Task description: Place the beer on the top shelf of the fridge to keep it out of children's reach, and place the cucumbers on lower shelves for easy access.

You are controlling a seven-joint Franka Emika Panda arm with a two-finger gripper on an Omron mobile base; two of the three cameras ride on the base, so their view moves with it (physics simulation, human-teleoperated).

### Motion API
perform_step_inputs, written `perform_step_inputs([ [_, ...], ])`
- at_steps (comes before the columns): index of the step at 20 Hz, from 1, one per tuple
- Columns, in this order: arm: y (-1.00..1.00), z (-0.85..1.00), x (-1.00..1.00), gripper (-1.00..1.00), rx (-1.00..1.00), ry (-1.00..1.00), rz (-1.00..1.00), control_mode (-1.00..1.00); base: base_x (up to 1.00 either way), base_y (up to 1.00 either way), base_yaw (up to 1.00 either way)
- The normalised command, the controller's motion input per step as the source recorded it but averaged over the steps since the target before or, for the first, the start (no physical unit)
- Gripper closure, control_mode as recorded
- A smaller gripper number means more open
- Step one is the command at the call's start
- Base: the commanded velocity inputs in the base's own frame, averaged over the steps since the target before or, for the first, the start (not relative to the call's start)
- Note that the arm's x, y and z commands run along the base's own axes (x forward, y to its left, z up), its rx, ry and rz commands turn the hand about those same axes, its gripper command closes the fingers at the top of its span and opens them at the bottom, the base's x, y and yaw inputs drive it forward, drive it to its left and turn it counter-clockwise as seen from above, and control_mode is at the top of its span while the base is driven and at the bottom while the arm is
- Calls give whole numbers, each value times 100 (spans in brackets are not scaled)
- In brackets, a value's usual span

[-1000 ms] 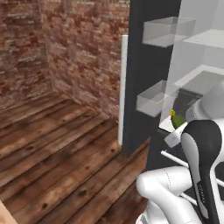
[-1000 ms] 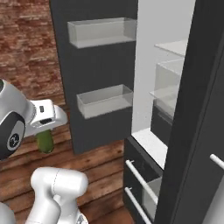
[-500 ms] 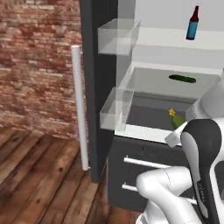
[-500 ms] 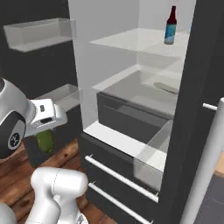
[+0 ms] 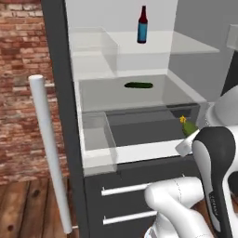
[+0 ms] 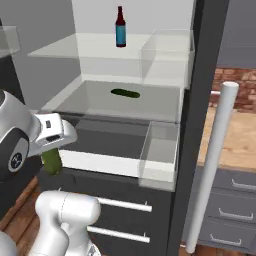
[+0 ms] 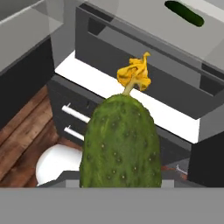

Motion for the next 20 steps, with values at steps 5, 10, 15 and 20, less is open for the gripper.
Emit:
perform_step_inputs([
  [5, 0, 0, 0, 100, 0, 0, 0, 100, 51, 38, -37],
  [10, 0, 0, 0, 100, 0, 0, 0, 100, 59, 13, -8],
  [15, 0, 0, 0, 100, 0, 0, 0, 100, 57, 0, -1],
  [20, 0, 0, 0, 100, 0, 0, 0, 100, 33, 0, 0],
])
